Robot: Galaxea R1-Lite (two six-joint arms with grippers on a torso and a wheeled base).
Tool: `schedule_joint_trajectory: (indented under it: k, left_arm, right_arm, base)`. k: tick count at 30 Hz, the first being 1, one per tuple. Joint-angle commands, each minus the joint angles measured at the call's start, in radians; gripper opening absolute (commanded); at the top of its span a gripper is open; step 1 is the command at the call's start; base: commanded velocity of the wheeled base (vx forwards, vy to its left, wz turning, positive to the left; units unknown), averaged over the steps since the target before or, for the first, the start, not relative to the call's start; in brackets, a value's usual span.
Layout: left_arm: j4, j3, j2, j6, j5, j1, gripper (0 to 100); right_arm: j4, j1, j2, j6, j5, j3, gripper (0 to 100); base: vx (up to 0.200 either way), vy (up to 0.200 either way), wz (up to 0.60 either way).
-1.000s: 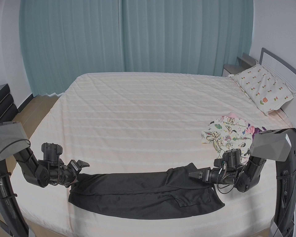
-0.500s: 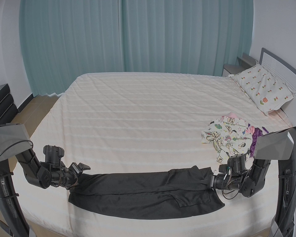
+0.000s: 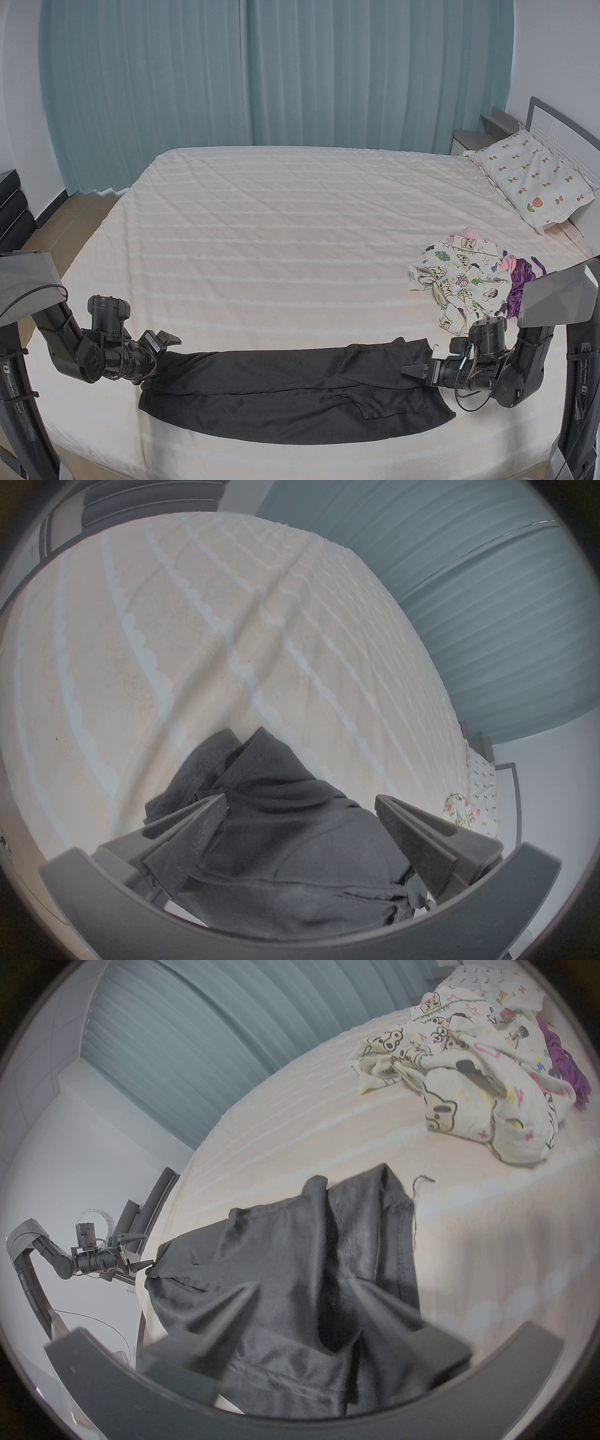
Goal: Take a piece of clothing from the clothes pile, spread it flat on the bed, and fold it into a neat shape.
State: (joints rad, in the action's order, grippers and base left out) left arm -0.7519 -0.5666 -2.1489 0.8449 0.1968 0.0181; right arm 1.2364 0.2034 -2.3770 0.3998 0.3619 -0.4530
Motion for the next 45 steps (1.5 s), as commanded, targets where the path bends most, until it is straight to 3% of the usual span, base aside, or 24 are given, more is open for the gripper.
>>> schedule_joint_trajectory:
  k: [1,5,8,13,23,24,38,45]
  left_arm:
    - [-0.020,-0.026,-0.016,-0.003,-0.037,0.005,100]
    - [-0.040,-0.064,-0.028,-0.006,-0.088,0.006,100]
    - [-0.029,-0.108,-0.055,-0.058,-0.102,0.011,100]
    - [-0.029,-0.108,-0.083,-0.167,-0.102,0.033,100]
    - [-0.032,-0.110,-0.143,-0.217,-0.091,0.029,100]
    - [-0.032,-0.110,-0.143,-0.217,-0.091,0.029,0]
    - [-0.027,-0.130,-0.137,-0.213,-0.105,0.057,0]
    - [-0.033,-0.168,-0.123,-0.125,-0.103,0.100,0]
  right_arm:
    - [0.025,-0.004,0.007,0.008,-0.001,0.002,100]
    - [0.051,-0.021,0.001,0.022,0.000,0.002,100]
    - [0.068,-0.022,-0.004,0.045,0.000,-0.003,100]
    - [0.072,-0.022,-0.005,0.065,0.000,-0.004,100]
    - [0.074,-0.024,-0.008,0.067,0.005,-0.009,100]
    - [0.074,-0.022,-0.013,0.067,0.005,-0.009,100]
    - [0.074,-0.016,-0.034,0.065,0.002,-0.009,100]
    - [0.074,-0.015,-0.036,0.065,0.002,-0.009,100]
  base:
    - [0.000,0.000,0.00]
    - [0.000,0.000,0.00]
    - [0.000,0.000,0.00]
    - [0.000,0.000,0.00]
    - [0.000,0.000,0.00]
    - [0.000,0.000,0.00]
    - [0.000,0.000,0.00]
    - [0.000,0.000,0.00]
